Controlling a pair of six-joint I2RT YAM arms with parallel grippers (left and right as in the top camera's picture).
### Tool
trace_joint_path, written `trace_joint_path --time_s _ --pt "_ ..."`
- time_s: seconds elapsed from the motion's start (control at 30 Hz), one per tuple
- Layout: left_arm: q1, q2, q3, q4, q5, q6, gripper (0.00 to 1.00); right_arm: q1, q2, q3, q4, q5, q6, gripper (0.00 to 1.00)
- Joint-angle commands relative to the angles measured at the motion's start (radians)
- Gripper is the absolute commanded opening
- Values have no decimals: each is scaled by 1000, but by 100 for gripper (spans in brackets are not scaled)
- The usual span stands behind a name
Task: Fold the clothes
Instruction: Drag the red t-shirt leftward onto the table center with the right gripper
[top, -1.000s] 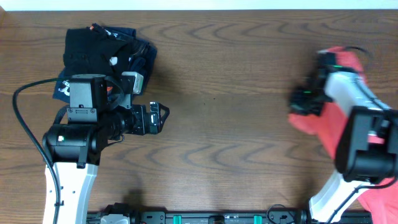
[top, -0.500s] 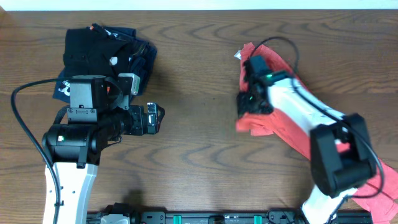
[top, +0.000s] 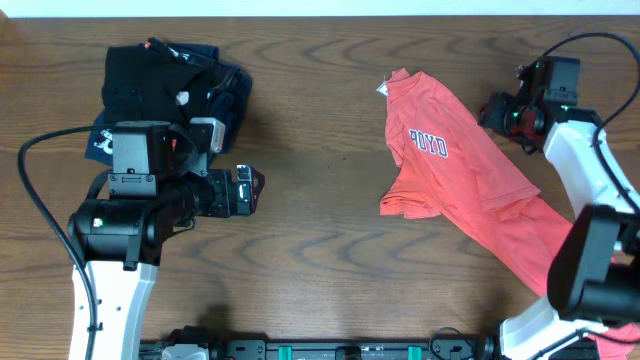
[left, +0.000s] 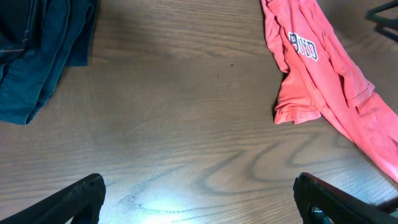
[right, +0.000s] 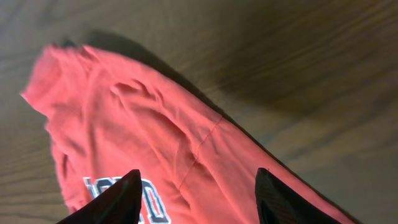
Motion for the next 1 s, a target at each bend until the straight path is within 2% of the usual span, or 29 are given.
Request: trace_joint_path --time_s 0.0,0.2,0.27,0.33,0.4,0.5,0.63,0.97 --pt "-2 -2 23 1 -9 21 98 13 71 -1 16 -87 -100 59" --pt "-2 -2 23 1 -9 21 98 63 159 -1 58 -35 -170 66" --pt "-2 -1 23 0 -9 21 98 80 195 -1 54 8 -171 64" --pt "-2 -2 23 0 -9 21 98 90 222 -1 45 14 -173 57" --pt "-2 -2 23 0 -9 21 98 98 245 -1 32 37 -199 45" --pt "-2 -2 23 -3 -9 21 98 97 242 -1 0 136 -200 19" --pt "-2 -2 23 -3 -9 21 98 89 195 0 -42 193 -200 1" --pt "-2 1 21 -5 -4 21 98 86 -155 0 -107 158 -245 1"
